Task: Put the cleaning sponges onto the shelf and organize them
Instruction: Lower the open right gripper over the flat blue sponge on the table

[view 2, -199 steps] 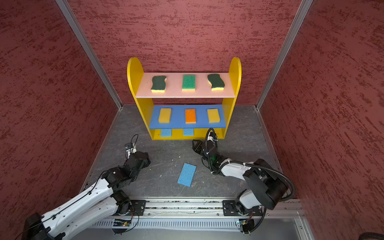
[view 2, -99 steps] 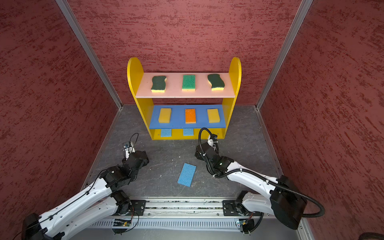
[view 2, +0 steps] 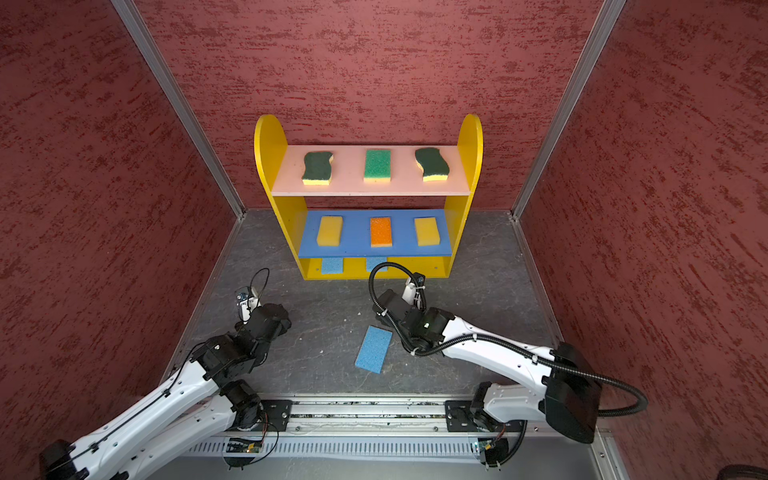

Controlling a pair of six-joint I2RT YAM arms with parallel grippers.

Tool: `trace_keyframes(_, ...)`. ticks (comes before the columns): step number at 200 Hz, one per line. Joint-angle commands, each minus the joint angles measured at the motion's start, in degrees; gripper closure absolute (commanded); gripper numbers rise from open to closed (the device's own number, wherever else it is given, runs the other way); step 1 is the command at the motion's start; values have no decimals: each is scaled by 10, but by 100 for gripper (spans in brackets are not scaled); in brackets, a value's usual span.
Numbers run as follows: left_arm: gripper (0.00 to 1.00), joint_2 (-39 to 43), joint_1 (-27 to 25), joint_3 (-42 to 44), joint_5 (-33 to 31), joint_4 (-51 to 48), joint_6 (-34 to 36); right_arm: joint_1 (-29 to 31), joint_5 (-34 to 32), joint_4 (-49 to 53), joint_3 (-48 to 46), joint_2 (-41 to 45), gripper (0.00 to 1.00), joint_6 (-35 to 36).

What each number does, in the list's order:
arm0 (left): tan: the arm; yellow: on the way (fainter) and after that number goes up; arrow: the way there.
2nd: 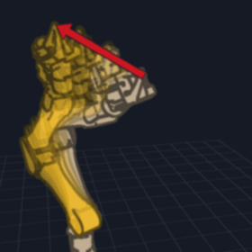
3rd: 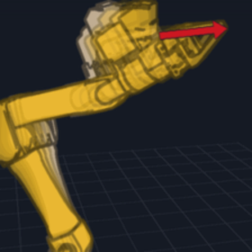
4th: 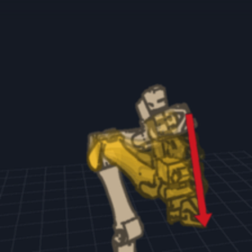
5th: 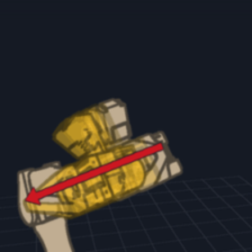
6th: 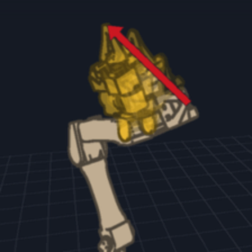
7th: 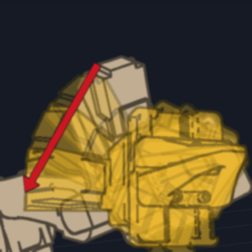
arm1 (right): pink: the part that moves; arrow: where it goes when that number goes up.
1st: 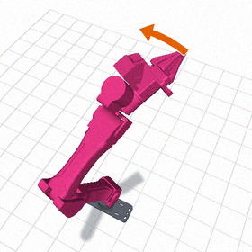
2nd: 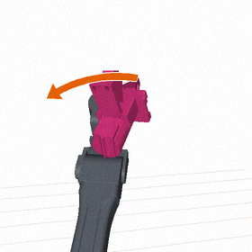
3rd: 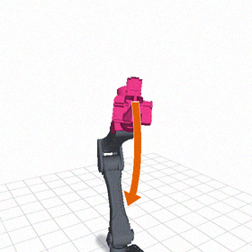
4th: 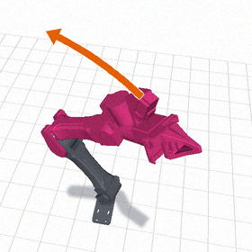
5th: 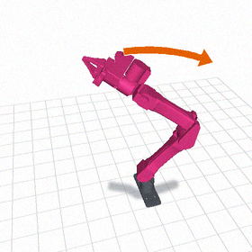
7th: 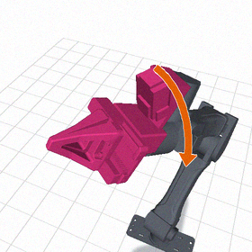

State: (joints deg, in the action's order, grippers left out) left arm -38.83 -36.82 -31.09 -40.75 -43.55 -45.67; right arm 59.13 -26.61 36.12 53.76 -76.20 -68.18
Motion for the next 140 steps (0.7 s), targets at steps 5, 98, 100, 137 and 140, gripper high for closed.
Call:
trace_keyframes(5, 22, 27, 15, -15, 11, -29, -9, 26, -23, 126, 39, -38, 9, -79)
trace_keyframes(98, 22, 84, 108, -7, 134, -23, 24, 111, 56, 173, 116, -147, 5, -76)
trace_keyframes(100, 22, 86, 109, -7, 136, -24, 24, 112, 58, 170, 115, -147, 5, -77)
trace_keyframes(137, 21, 116, 125, -4, 174, -38, 31, 113, 108, 126, 101, -177, 5, -101)
trace_keyframes(140, 21, 117, 126, -3, 177, -38, 32, 113, 111, 129, 103, -182, 5, -103)
